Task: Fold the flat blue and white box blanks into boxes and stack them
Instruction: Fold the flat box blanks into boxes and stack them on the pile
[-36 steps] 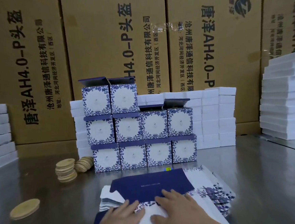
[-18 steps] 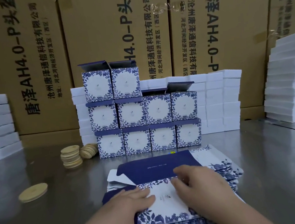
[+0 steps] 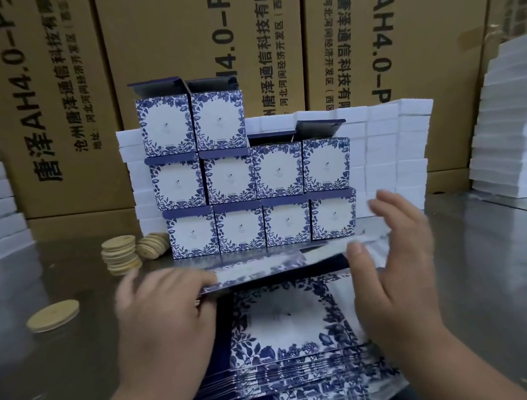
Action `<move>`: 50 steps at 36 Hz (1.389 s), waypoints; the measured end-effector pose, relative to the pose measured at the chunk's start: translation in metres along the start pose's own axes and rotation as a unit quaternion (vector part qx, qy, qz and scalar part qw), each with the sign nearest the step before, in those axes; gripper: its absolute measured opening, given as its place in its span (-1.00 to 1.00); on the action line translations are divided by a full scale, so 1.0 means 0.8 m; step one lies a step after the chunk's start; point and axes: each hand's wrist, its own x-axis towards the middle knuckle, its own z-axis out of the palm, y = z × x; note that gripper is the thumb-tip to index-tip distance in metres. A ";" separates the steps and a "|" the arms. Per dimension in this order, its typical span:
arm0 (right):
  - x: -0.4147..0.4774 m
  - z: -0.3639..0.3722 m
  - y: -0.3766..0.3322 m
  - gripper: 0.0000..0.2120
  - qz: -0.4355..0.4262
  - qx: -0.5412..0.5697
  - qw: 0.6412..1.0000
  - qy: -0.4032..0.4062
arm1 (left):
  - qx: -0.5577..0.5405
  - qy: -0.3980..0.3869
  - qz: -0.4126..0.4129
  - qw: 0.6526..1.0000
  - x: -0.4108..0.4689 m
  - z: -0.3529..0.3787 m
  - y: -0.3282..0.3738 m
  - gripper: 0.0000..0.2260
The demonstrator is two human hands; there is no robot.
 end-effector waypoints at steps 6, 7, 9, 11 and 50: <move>0.001 0.006 0.012 -0.45 0.186 0.095 0.977 0.044 | -0.061 0.071 -0.110 0.990 0.007 0.001 -0.007 -0.84; 0.002 0.007 0.017 -0.43 0.231 0.106 0.967 0.030 | -0.075 0.075 -0.115 0.988 0.008 0.001 -0.007 -0.88; 0.003 0.010 0.028 -0.46 0.283 0.104 0.953 -0.021 | -0.110 0.088 -0.119 0.983 0.008 0.002 -0.007 -0.94; 0.002 0.016 0.036 -0.45 0.329 0.102 0.936 -0.075 | -0.141 0.092 -0.115 0.979 0.007 0.004 -0.009 -0.86; -0.001 0.029 0.058 -0.61 0.399 0.291 0.865 -0.088 | -0.546 0.064 -0.324 0.770 0.019 0.020 -0.023 -0.72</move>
